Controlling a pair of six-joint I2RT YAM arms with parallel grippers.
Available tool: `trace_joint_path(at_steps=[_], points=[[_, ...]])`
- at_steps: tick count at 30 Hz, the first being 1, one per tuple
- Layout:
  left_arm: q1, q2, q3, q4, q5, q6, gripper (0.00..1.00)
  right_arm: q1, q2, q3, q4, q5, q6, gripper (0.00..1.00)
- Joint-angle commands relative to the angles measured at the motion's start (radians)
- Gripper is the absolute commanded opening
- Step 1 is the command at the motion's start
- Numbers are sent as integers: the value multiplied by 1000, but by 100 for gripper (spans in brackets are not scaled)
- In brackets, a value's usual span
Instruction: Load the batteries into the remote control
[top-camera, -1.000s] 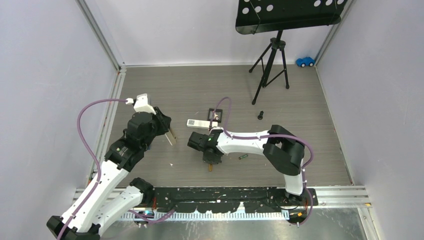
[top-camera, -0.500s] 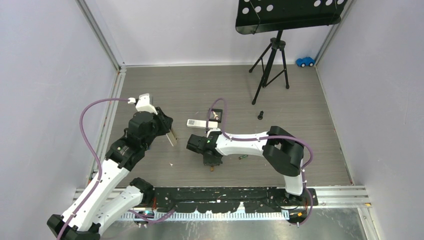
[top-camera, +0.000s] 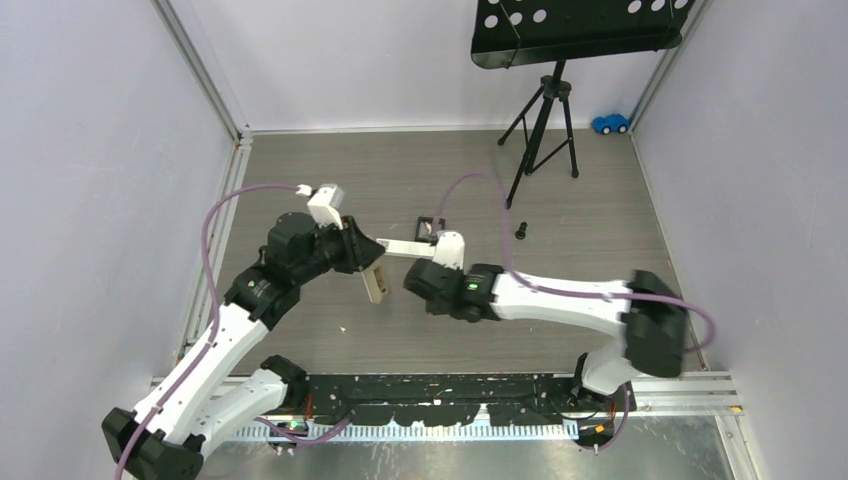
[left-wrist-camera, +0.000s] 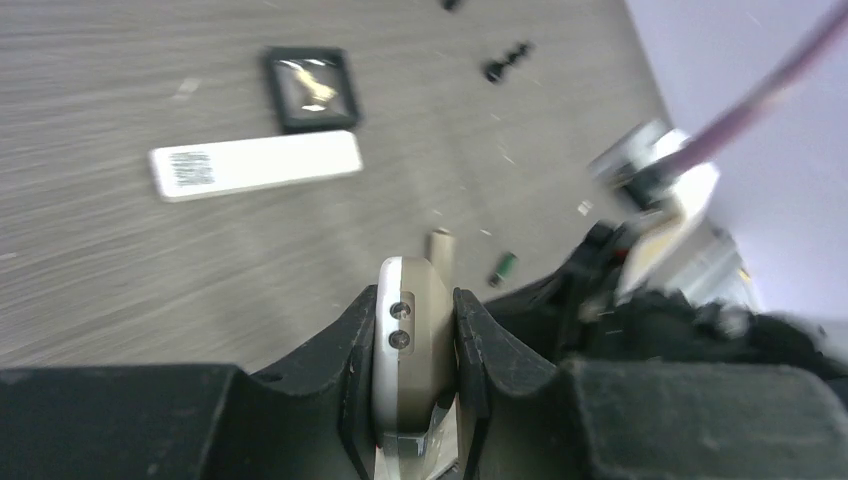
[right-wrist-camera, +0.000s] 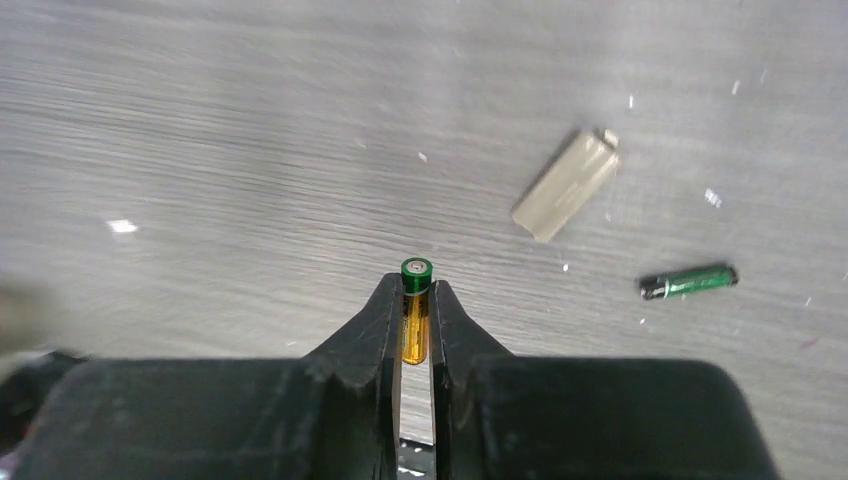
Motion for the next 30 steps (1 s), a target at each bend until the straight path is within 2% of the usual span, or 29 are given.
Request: trace_joint_path(at_steps=[1, 6, 11, 18, 30], points=[[2, 66, 2, 175, 375, -26, 0, 8, -301, -161, 362, 123, -193, 8], [2, 113, 1, 234, 417, -113, 0, 12, -505, -281, 611, 87, -337, 8], [2, 165, -2, 290, 472, -234, 0, 22, -561, -301, 770, 29, -466, 8], [2, 204, 31, 186, 456, -325, 0, 43, -533, -276, 852, -3, -548, 8], [3, 248, 93, 71, 463, -434, 0, 67, -519, -308, 860, -30, -609, 10]])
